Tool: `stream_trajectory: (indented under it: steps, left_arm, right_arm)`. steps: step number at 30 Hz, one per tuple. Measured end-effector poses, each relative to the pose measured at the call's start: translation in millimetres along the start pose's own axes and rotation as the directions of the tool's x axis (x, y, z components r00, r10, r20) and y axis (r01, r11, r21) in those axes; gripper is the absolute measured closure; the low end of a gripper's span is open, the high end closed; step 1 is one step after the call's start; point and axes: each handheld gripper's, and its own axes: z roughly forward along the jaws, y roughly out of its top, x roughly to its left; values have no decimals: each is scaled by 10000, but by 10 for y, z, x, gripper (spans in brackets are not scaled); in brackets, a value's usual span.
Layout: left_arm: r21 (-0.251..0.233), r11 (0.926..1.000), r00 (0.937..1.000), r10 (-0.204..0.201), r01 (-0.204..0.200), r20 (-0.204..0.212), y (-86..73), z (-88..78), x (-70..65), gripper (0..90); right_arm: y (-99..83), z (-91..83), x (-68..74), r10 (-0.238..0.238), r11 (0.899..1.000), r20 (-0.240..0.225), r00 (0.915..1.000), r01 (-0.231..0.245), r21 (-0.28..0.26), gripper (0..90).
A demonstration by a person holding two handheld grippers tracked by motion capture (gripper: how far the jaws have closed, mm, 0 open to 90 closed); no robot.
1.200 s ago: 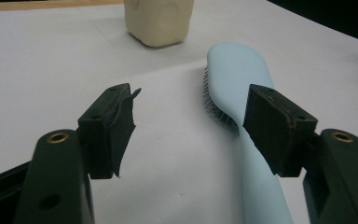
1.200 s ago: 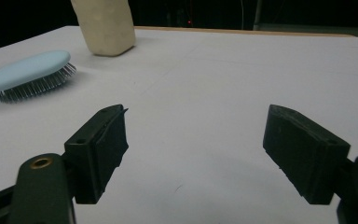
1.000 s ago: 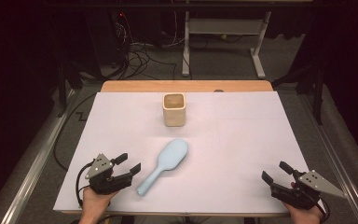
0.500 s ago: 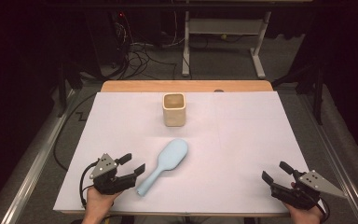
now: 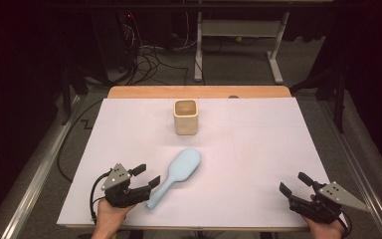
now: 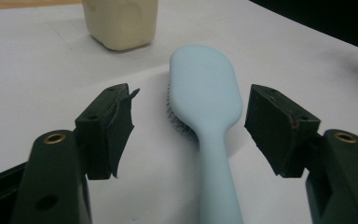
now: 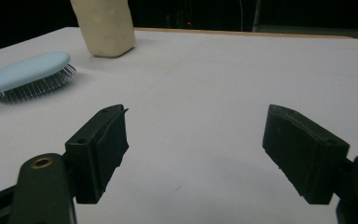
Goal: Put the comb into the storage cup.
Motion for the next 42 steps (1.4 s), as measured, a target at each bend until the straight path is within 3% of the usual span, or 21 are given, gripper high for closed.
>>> stream_trajectory:
  steps: [5,12,24,33,42]
  left_arm:
    - [279,9995,9999,-137,136,43,34,50,-37,287]
    - [421,9991,10000,-24,21,64,71,101,-101,280]
    - [684,9976,9990,39,-70,449,141,207,-210,304]
    - [1204,9923,9962,195,-297,854,212,318,-298,312]
    - [1856,9808,9936,409,-600,1054,304,444,-383,326]
  right_arm:
    - [0,1,0,-4,10000,-1,10000,4,1,222]
    - [1,0,0,0,10000,-8,10000,0,2,221]
    - [0,-1,-3,-11,10000,6,10000,11,8,222]
    - [0,-6,-4,1,10000,3,10000,-1,-5,222]
    - [-1,-10,0,6,10000,-12,10000,-6,-37,222]
